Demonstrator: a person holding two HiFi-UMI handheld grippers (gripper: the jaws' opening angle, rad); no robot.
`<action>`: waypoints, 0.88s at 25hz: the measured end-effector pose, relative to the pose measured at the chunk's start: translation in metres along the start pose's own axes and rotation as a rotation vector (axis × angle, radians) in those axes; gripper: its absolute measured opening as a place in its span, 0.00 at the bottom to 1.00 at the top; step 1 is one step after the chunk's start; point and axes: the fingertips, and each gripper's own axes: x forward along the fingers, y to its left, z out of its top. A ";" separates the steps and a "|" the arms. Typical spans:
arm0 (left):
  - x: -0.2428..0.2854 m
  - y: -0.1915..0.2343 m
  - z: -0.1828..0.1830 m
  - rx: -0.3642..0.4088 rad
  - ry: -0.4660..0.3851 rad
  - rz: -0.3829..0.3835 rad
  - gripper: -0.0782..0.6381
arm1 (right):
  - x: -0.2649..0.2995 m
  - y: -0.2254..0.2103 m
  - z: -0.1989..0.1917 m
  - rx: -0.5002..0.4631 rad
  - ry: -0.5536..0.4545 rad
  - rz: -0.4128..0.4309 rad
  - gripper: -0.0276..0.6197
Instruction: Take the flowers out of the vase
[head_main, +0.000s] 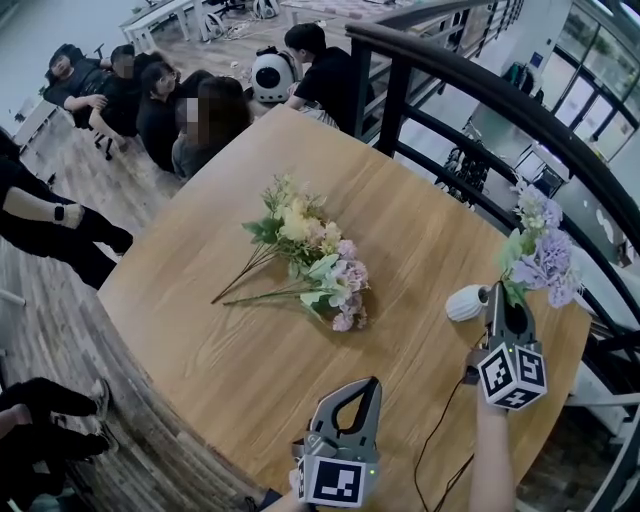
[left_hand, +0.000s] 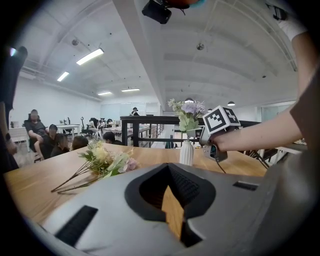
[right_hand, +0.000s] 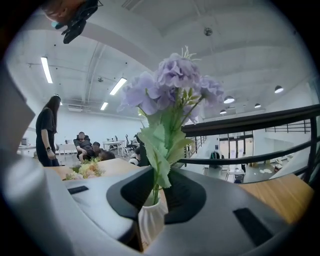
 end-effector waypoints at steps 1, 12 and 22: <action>-0.001 0.000 0.000 0.000 -0.001 0.001 0.13 | -0.001 0.000 0.003 0.004 -0.010 0.000 0.17; -0.011 -0.001 0.005 0.007 -0.021 0.003 0.13 | -0.019 -0.004 0.051 0.018 -0.132 -0.006 0.17; -0.015 -0.010 0.017 0.013 -0.055 -0.012 0.13 | -0.039 0.000 0.088 -0.009 -0.213 0.004 0.16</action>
